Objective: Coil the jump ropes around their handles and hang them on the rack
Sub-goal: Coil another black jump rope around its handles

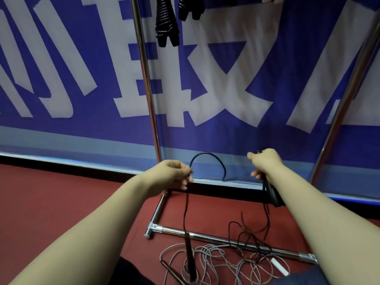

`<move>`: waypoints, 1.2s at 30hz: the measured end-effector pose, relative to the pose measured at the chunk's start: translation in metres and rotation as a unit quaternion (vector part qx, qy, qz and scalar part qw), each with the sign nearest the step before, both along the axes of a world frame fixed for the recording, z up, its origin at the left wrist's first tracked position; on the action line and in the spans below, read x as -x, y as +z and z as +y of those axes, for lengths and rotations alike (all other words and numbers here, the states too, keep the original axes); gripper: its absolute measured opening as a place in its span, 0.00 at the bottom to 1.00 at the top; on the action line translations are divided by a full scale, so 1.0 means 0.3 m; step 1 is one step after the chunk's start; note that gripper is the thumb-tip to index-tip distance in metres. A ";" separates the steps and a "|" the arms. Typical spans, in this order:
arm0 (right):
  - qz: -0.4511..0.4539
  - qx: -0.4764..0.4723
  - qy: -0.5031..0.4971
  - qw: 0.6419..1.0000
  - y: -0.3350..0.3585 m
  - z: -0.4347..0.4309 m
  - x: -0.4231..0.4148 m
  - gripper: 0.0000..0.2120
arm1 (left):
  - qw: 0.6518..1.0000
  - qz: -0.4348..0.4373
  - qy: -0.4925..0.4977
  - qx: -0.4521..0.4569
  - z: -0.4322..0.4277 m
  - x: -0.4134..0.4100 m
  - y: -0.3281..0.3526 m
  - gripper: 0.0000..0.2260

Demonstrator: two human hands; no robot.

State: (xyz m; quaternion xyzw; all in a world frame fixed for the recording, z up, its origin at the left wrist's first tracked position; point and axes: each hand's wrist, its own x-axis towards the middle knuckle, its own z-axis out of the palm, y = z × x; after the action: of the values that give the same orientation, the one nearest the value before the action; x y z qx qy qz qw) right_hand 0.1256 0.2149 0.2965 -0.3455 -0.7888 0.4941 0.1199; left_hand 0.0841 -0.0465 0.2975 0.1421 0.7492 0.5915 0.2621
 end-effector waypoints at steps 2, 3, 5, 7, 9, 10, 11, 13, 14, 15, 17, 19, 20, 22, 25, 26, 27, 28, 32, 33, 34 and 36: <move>0.010 0.003 0.045 0.999 0.004 -0.031 0.006 0.09 | 0.996 -0.040 0.017 -0.078 0.037 -0.035 0.042 0.08; 0.030 0.032 0.085 0.995 0.009 -0.047 0.006 0.09 | 0.992 -0.054 0.025 -0.112 0.056 -0.050 0.057 0.08; 0.043 0.130 0.203 0.969 0.034 -0.083 -0.013 0.11 | 0.980 -0.080 0.052 -0.176 0.091 -0.067 0.074 0.07; 0.020 0.206 0.333 0.920 0.070 -0.113 -0.044 0.14 | 0.963 -0.100 0.088 -0.234 0.119 -0.073 0.080 0.07; -0.008 0.225 0.441 0.869 0.090 -0.129 -0.060 0.18 | 0.946 -0.109 0.117 -0.283 0.134 -0.077 0.083 0.07; -0.020 0.213 0.480 0.851 0.096 -0.134 -0.062 0.18 | 0.940 -0.106 0.128 -0.299 0.137 -0.076 0.084 0.08; -0.031 0.191 0.506 0.841 0.097 -0.139 -0.059 0.16 | 0.935 -0.099 0.139 -0.312 0.137 -0.073 0.086 0.08; -0.060 0.125 0.535 0.833 0.090 -0.151 -0.056 0.10 | 0.922 -0.085 0.164 -0.340 0.131 -0.068 0.094 0.08; -0.077 0.095 0.543 0.831 0.083 -0.156 -0.054 0.08 | 0.913 -0.079 0.182 -0.357 0.126 -0.062 0.096 0.08; -0.091 0.075 0.543 0.832 0.075 -0.159 -0.053 0.08 | 0.904 -0.072 0.198 -0.371 0.120 -0.057 0.097 0.08; -0.099 0.044 0.523 0.846 0.064 -0.159 -0.050 0.08 | 0.901 -0.047 0.215 -0.373 0.104 -0.045 0.091 0.06; -0.086 0.021 0.492 0.866 0.064 -0.153 -0.045 0.09 | 0.936 -0.004 0.191 -0.297 0.093 -0.036 0.071 0.04; -0.072 0.032 0.480 0.874 0.064 -0.152 -0.043 0.09 | 0.956 0.012 0.168 -0.239 0.091 -0.035 0.057 0.07; -0.024 0.083 0.466 0.881 0.066 -0.155 -0.041 0.10 | 0.979 0.006 0.126 -0.161 0.096 -0.043 0.039 0.12; 0.053 0.173 0.430 0.885 0.090 -0.160 -0.041 0.11 | 0.994 -0.048 -0.006 -0.102 0.102 -0.062 0.022 0.17; 0.078 0.202 0.410 0.886 0.104 -0.161 -0.043 0.11 | 0.993 -0.052 -0.080 -0.064 0.096 -0.065 0.013 0.18; 0.102 0.226 0.391 0.886 0.117 -0.161 -0.044 0.11 | 0.987 -0.033 -0.158 -0.009 0.092 -0.070 0.003 0.18; 0.124 0.242 0.377 0.886 0.129 -0.160 -0.046 0.11 | 0.974 -0.001 -0.219 0.056 0.090 -0.075 -0.004 0.18; 0.184 0.280 0.335 0.881 0.154 -0.170 -0.045 0.11 | 0.971 0.060 -0.188 0.132 0.102 -0.081 -0.020 0.08; 0.208 0.305 0.309 0.876 0.157 -0.169 -0.039 0.11 | 0.977 0.059 -0.163 0.123 0.099 -0.078 -0.019 0.07; 0.235 0.331 0.283 0.869 0.159 -0.166 -0.032 0.11 | 0.980 0.059 -0.152 0.116 0.094 -0.071 -0.019 0.08; 0.277 0.369 0.244 0.853 0.160 -0.157 -0.021 0.11 | 0.986 0.041 -0.143 0.079 0.083 -0.065 -0.021 0.12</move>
State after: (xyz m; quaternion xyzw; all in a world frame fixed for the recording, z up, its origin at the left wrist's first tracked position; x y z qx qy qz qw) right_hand 0.1320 0.1678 0.3444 -0.0098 -0.5416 0.8375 0.0722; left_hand 0.1037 -0.0216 0.2913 0.2505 0.7757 0.4803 0.3239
